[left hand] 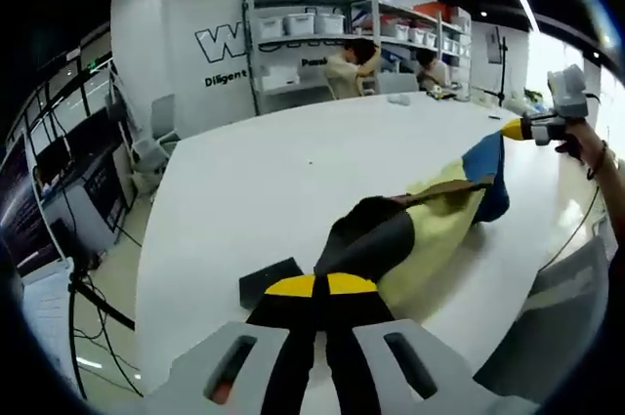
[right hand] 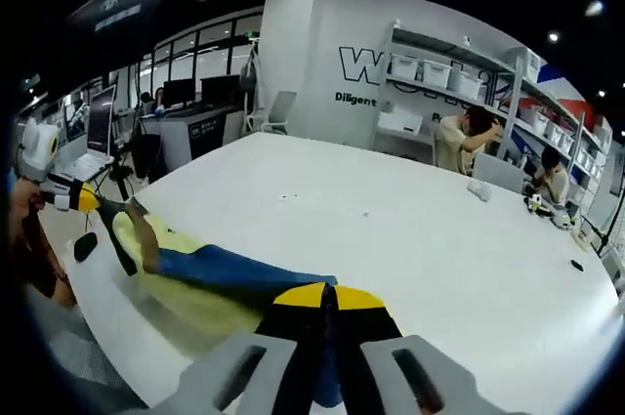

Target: Fold the garment on the visible template until the final outline fits inside the template.

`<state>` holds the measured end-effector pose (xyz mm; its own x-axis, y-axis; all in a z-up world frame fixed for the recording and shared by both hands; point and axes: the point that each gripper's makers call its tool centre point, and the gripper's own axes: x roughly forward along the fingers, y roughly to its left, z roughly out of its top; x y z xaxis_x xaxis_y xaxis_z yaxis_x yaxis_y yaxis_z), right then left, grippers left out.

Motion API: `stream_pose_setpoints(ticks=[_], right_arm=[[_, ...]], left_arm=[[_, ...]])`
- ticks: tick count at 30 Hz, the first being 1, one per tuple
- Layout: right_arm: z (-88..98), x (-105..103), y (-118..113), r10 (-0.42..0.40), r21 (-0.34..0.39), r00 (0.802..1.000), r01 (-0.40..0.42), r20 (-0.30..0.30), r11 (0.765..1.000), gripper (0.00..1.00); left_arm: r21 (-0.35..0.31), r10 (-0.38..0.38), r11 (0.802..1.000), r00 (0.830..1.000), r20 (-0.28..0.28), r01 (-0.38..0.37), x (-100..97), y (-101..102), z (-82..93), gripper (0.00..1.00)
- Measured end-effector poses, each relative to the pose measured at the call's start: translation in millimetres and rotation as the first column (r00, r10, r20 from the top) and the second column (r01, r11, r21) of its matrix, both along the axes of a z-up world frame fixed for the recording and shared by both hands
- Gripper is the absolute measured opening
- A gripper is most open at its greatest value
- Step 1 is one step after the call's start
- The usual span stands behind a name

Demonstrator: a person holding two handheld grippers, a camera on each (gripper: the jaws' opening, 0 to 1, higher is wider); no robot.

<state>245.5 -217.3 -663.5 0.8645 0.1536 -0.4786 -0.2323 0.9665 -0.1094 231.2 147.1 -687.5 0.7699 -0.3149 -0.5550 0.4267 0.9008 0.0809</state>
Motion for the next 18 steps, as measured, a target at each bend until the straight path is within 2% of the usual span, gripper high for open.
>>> stream_pose_setpoints(ticks=[4,8,11,13,18], right_arm=[[14.7,-4.6,-6.6,-0.023,0.012,0.999,0.023,0.033,1.0,0.0],[23.5,-9.2,-15.0,-0.041,-0.01,0.999,0.041,0.035,0.999,0.0],[26.2,-11.8,-16.0,-0.041,-0.002,0.999,0.041,0.036,0.999,0.0],[22.4,-11.9,-13.9,-0.035,-0.008,0.999,0.035,0.026,0.999,0.0],[-5.8,-3.2,-12.1,-0.029,-0.033,0.999,0.028,-0.025,0.999,0.0]], left_arm=[[0.009,0.01,1.0,1.0,0.01,-0.01,1.5,5.4,5.5,0.02],[0.041,0.027,0.999,1.0,0.011,-0.027,1.2,15.1,11.2,0.03],[0.028,0.026,0.999,1.0,0.017,-0.026,1.5,17.7,14.7,0.03],[0.027,0.026,0.999,1.0,0.017,-0.026,2.4,18.2,13.4,0.03],[0.048,0.034,0.998,0.999,-0.038,-0.032,6.2,18.2,-13.5,0.03]])
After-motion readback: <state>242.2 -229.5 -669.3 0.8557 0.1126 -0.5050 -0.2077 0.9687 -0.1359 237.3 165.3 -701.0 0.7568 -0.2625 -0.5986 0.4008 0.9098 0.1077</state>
